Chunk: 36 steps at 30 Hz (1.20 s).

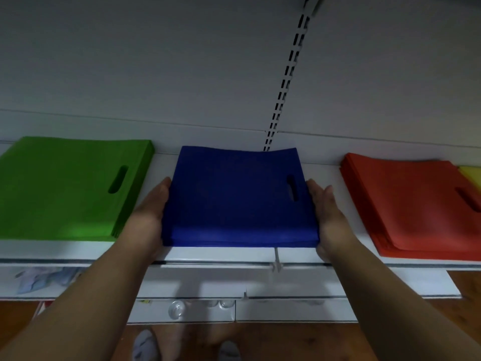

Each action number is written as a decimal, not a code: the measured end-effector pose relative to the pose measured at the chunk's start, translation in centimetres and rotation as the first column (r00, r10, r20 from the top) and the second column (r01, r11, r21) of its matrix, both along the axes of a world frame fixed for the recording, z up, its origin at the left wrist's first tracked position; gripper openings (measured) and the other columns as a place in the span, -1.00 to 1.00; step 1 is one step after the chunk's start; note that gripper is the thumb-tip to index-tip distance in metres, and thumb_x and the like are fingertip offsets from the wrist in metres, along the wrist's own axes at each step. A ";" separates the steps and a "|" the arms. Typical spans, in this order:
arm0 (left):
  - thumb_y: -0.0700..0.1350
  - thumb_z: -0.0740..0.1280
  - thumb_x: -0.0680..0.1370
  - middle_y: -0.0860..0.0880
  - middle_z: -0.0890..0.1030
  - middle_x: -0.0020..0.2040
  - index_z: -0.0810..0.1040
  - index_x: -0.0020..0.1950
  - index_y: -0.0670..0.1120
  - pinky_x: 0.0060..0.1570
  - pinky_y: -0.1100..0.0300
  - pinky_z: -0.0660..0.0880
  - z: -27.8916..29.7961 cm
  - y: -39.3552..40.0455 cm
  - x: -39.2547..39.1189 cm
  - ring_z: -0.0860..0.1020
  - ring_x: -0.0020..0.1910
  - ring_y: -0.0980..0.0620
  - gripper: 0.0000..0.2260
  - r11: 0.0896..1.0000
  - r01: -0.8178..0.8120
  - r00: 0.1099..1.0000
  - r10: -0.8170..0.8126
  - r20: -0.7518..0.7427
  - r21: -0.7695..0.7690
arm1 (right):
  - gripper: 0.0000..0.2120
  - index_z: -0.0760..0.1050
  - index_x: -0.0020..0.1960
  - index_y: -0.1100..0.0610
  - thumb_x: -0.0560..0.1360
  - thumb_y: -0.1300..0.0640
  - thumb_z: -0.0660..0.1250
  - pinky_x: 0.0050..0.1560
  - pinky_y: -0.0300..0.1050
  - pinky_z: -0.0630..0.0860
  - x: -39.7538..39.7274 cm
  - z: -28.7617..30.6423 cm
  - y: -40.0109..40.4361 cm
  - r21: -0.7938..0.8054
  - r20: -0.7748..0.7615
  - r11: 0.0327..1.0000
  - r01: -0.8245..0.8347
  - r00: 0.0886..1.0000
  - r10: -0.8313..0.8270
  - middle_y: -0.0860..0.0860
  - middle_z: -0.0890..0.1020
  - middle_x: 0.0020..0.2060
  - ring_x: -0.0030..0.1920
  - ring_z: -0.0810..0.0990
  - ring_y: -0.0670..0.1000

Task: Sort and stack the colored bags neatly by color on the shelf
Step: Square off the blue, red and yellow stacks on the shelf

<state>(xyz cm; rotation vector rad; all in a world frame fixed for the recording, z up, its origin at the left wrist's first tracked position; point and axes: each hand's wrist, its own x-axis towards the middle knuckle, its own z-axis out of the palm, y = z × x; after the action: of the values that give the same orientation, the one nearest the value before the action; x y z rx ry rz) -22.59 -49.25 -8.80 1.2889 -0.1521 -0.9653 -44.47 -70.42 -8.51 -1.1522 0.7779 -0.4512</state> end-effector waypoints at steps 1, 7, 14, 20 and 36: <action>0.00 0.14 0.68 -0.03 0.59 -0.37 0.46 -0.17 -0.07 -0.40 0.24 0.53 0.0 0.3 0.0 0.59 -0.39 0.00 -0.72 0.999 -0.024 1.000 0.024 0.013 -0.024 | -0.45 0.43 0.32 -0.14 0.56 -0.33 -0.12 0.09 0.04 0.57 -0.2 0.1 0.0 0.004 0.010 1.000 0.011 1.000 -0.011 -0.15 0.64 0.17 0.17 0.63 0.00; -0.07 0.08 0.70 0.02 0.56 -0.39 0.49 -0.18 -0.05 -0.46 0.35 0.45 0.0 0.9 -0.9 0.53 -0.45 0.12 -0.68 0.999 -0.030 0.986 0.033 0.161 -0.021 | -0.35 0.38 0.42 -0.03 0.54 -0.35 -0.12 0.20 0.12 0.51 -0.7 -0.5 0.3 -0.006 -0.003 1.000 0.023 1.000 -0.023 -0.02 0.56 0.29 0.20 0.60 0.04; 0.14 0.20 0.64 -0.20 0.52 0.31 0.38 0.43 -0.09 0.21 -0.03 0.51 -0.2 1.6 -0.2 0.54 0.24 -0.20 -0.55 0.998 -0.057 0.983 0.049 0.175 0.040 | -0.30 0.40 0.42 -0.10 0.44 -0.45 0.02 0.30 0.17 0.46 -0.6 -0.1 0.9 -0.025 -0.052 1.000 -0.002 0.999 0.000 -0.03 0.60 0.26 0.28 0.56 0.10; 0.12 0.12 0.67 0.00 0.64 0.02 0.54 0.20 0.07 0.22 -0.02 0.48 -0.2 2.2 -0.3 0.62 0.02 -0.03 -0.73 0.996 0.026 0.951 -0.051 0.306 0.085 | -0.22 0.49 0.29 -0.08 0.25 -0.53 0.31 0.25 0.24 0.50 -0.7 0.7 1.1 -0.103 -0.118 0.990 -0.096 0.989 0.083 0.14 0.61 0.20 0.18 0.60 0.23; 0.13 -0.05 0.69 0.04 -0.27 0.59 -0.14 0.61 0.02 0.54 0.13 -0.21 0.0 -3.0 0.9 -0.27 0.56 0.08 -0.46 0.568 -0.020 -0.077 -0.821 0.565 0.823 | -0.40 -0.16 0.60 0.14 0.69 -0.10 -0.07 0.53 -0.12 -0.23 7.6 0.8 2.0 -0.591 -0.805 0.200 -0.781 0.588 -0.081 0.03 -0.18 0.59 0.57 -0.23 0.00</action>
<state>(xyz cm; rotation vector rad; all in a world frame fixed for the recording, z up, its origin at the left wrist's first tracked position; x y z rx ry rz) -21.71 -52.29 -8.77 2.5342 -1.6738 -0.4146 -36.88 -68.37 -7.71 -2.7886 0.7715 0.1274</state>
